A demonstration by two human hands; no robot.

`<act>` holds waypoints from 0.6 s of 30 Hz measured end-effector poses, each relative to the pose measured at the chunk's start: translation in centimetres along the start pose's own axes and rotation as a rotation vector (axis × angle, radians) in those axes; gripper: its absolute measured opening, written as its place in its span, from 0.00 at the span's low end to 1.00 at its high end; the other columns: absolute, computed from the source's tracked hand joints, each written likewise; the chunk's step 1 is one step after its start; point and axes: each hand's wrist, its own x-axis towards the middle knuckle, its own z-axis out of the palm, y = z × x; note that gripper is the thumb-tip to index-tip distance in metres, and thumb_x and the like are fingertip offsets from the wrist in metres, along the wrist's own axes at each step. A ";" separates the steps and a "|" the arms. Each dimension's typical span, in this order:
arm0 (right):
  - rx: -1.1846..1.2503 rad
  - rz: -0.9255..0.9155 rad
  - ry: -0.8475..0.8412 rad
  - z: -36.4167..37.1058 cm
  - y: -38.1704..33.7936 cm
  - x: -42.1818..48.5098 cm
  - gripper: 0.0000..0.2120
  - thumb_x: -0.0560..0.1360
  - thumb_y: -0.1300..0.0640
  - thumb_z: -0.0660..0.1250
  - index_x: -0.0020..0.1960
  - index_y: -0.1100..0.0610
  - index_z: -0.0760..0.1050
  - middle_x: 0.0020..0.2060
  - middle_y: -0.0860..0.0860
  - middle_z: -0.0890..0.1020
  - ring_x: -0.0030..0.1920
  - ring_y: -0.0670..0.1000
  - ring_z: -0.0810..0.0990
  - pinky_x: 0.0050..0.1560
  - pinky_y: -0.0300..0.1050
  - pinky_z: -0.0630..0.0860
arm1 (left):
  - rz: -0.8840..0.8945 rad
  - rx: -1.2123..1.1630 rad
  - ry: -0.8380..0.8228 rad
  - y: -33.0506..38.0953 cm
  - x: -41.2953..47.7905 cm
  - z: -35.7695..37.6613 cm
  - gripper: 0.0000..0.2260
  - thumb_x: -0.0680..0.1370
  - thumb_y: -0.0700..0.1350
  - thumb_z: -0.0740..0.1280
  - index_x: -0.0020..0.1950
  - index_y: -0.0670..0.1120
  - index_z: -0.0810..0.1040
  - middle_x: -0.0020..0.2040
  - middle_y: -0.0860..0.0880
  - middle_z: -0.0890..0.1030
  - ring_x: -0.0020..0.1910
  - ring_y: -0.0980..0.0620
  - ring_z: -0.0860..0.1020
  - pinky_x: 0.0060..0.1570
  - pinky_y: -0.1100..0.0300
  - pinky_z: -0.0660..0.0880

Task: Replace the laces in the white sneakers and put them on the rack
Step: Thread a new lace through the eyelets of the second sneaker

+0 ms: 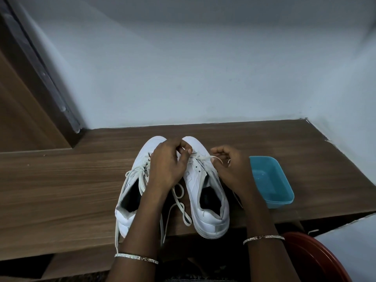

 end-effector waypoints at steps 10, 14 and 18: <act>-0.057 -0.309 0.052 1.6 -2.8 -0.5 0.02 0.71 0.57 0.73 0.40 0.50 0.83 0.37 0.36 0.81 0.45 0.44 0.79 0.48 0.43 0.76 | -0.282 0.346 -0.433 0.2 0.0 -2.1 0.10 0.74 0.53 0.72 0.46 0.48 0.81 0.44 0.49 0.83 0.48 0.49 0.81 0.50 0.53 0.77; -0.067 -0.289 -0.084 1.9 -3.0 -0.5 0.07 0.70 0.49 0.70 0.37 0.51 0.82 0.33 0.40 0.82 0.42 0.46 0.79 0.46 0.46 0.72 | -0.435 -0.309 -0.299 1.3 0.3 -3.2 0.06 0.76 0.44 0.72 0.51 0.48 0.79 0.36 0.48 0.85 0.32 0.58 0.78 0.37 0.59 0.73; 0.132 -0.188 -0.365 1.9 -4.4 -0.9 0.06 0.72 0.49 0.71 0.46 0.49 0.84 0.41 0.45 0.86 0.46 0.46 0.83 0.52 0.50 0.78 | -0.568 -0.937 -0.202 2.8 0.5 -3.7 0.08 0.77 0.36 0.69 0.56 0.40 0.79 0.46 0.41 0.85 0.24 0.58 0.69 0.23 0.68 0.64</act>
